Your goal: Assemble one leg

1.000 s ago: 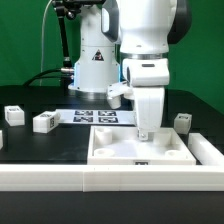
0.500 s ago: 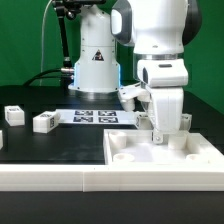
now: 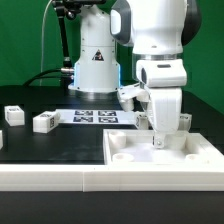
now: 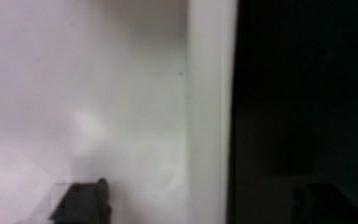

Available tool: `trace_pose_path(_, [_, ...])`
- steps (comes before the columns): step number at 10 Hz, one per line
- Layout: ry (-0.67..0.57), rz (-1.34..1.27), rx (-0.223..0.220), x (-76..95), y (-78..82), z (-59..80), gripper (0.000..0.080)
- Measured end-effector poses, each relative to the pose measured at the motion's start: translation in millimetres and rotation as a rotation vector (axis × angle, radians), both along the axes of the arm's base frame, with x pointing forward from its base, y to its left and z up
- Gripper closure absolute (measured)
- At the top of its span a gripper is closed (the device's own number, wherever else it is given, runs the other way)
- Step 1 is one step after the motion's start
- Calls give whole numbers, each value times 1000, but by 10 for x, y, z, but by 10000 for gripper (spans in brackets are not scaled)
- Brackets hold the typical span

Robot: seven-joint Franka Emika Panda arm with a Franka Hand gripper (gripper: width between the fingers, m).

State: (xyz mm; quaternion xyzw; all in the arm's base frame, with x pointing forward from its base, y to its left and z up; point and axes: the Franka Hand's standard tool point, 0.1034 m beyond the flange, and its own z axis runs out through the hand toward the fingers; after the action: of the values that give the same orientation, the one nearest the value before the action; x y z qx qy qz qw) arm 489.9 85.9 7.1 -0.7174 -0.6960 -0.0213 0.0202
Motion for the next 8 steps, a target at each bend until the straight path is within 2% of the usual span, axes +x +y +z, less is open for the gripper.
trace_pose_path(1, [0,0,0,0,-2,0,198])
trace_pose_path(2, [0,-1,0,0,-4,-1,198])
trace_pose_path(3, [0,-1,0,0,-5,-2,160])
trace_pose_path(6, [0,-2,0,1,-10,0,150])
trace_pose_path(7, [-3,-33,-2,-10,-4,55,150])
trace_pose_path(8, [-13,-64,-6,-54,16,179,150])
